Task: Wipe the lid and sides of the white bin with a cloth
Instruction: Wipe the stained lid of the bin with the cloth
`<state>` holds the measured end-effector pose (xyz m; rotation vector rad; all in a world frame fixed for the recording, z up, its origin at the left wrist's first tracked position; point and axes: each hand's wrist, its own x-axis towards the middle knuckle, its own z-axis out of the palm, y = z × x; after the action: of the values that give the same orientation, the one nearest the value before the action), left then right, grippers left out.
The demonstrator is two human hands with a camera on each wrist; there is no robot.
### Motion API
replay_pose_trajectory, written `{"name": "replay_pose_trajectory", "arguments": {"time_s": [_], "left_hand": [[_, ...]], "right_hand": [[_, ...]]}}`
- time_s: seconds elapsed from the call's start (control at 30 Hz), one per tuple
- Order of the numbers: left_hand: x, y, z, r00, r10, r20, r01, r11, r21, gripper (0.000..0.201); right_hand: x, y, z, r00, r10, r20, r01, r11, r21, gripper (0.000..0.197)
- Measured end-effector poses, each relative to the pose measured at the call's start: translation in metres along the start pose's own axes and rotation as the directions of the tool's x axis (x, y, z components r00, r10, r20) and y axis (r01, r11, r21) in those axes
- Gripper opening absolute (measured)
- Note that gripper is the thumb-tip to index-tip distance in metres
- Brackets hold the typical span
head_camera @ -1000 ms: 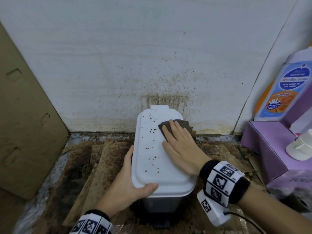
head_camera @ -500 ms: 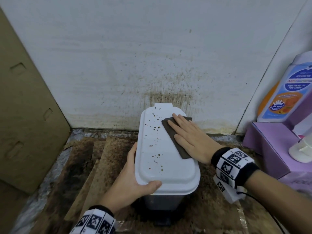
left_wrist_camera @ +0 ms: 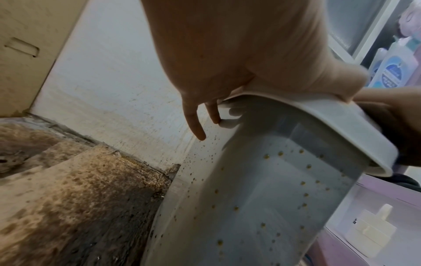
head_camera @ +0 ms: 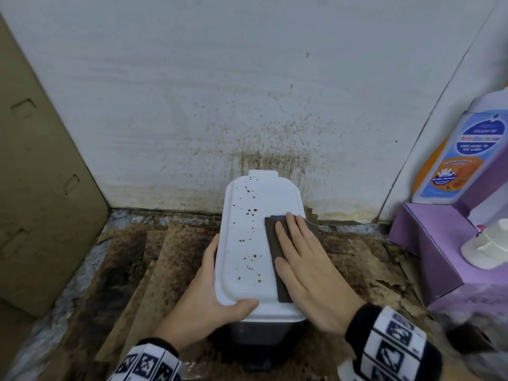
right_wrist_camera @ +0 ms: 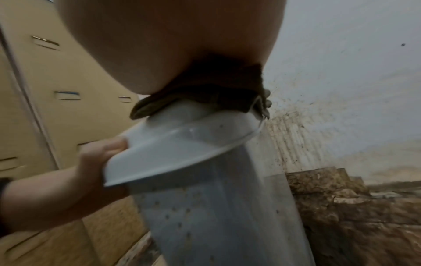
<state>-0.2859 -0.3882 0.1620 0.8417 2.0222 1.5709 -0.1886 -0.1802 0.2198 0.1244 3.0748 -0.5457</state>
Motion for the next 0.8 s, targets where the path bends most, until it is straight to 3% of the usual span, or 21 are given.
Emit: {"name": "replay_pose_trajectory", "arguments": {"time_s": [0.13,0.27,0.37,0.5,0.8], "left_hand": [[-0.002,-0.001,0.001,1.0,-0.002,-0.012,0.002,1.0,-0.005,0.123],[0.0,0.0,0.002,1.0,0.009,0.0,-0.009,0.999,-0.03,0.121],[0.0,0.001,0.002,1.0,0.011,0.008,-0.01,0.999,-0.053,0.118],[-0.001,0.004,0.001,1.0,0.003,0.013,-0.002,0.997,-0.074,0.116],[0.0,0.004,-0.001,0.999,-0.028,0.023,0.029,0.997,-0.078,0.119]], "right_hand": [[-0.013,-0.01,0.002,1.0,0.015,0.007,-0.014,0.991,-0.135,0.073],[0.001,-0.002,-0.007,0.999,0.013,0.047,-0.007,0.992,-0.129,0.072],[0.031,0.016,-0.015,0.998,0.021,0.058,-0.014,0.994,-0.113,0.078],[0.084,0.035,-0.024,0.994,0.049,0.096,-0.035,0.988,-0.148,0.063],[0.178,0.061,-0.038,0.992,0.069,0.103,-0.049,0.982,-0.182,0.063]]}}
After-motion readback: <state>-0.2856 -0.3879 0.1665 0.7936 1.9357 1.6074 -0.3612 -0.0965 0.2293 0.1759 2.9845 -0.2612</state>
